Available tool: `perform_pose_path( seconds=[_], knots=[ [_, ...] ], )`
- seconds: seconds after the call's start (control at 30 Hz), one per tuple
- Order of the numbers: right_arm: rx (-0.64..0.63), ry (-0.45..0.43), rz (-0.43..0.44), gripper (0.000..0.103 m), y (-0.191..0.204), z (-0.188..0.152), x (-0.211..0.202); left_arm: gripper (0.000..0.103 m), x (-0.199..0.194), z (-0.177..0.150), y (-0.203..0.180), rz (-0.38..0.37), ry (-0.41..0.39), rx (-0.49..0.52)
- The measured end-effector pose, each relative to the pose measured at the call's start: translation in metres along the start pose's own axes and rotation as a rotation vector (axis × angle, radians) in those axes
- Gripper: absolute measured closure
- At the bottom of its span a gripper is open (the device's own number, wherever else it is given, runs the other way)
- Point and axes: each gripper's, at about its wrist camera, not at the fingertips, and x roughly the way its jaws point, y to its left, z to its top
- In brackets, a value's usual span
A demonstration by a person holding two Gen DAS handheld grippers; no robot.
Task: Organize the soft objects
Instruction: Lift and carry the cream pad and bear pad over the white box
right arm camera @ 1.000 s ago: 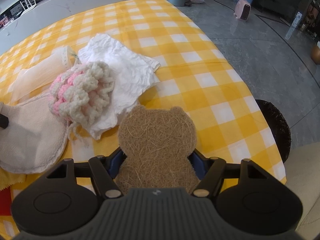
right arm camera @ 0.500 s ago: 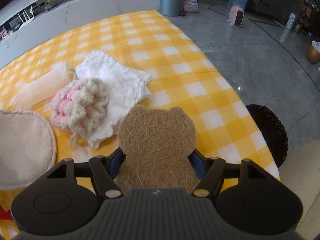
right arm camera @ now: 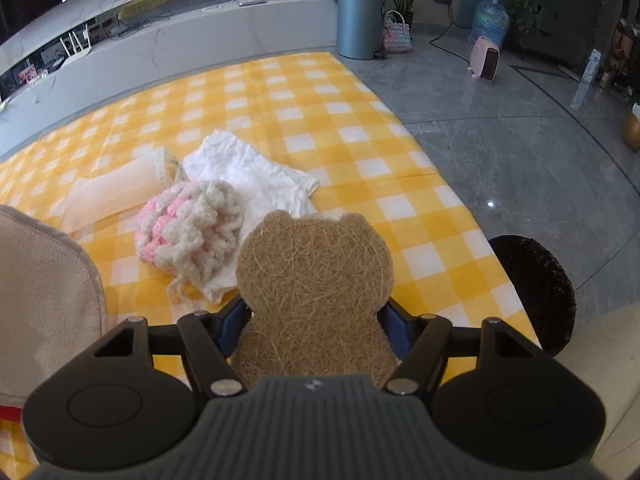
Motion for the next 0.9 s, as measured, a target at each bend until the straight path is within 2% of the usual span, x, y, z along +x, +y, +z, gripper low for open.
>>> perform_pose_path(
  seconds=[0.2, 0.27, 0.5, 0.63, 0.8, 0.9],
  knots=[
    [0.020, -0.040, 0.040, 0.034, -0.004, -0.001, -0.012, 0.098, -0.027, -0.003, 0.015, -0.049, -0.073, -0.088],
    [0.029, -0.065, 0.080, 0.034, -0.006, -0.001, -0.021, 0.098, -0.035, -0.004, 0.021, -0.067, -0.092, -0.118],
    [0.059, -0.169, 0.217, 0.034, -0.006, 0.002, -0.057, 0.098, -0.075, -0.015, 0.049, -0.066, -0.166, -0.129],
    [0.020, -0.221, 0.329, 0.034, 0.009, 0.005, -0.077, 0.098, -0.103, -0.025, 0.074, -0.040, -0.237, -0.151],
    [-0.028, -0.280, 0.527, 0.034, 0.034, 0.008, -0.101, 0.098, -0.136, -0.038, 0.118, -0.026, -0.361, -0.238],
    [-0.065, -0.299, 0.631, 0.034, 0.055, 0.008, -0.111, 0.098, -0.146, -0.049, 0.138, 0.021, -0.423, -0.269]
  ],
)
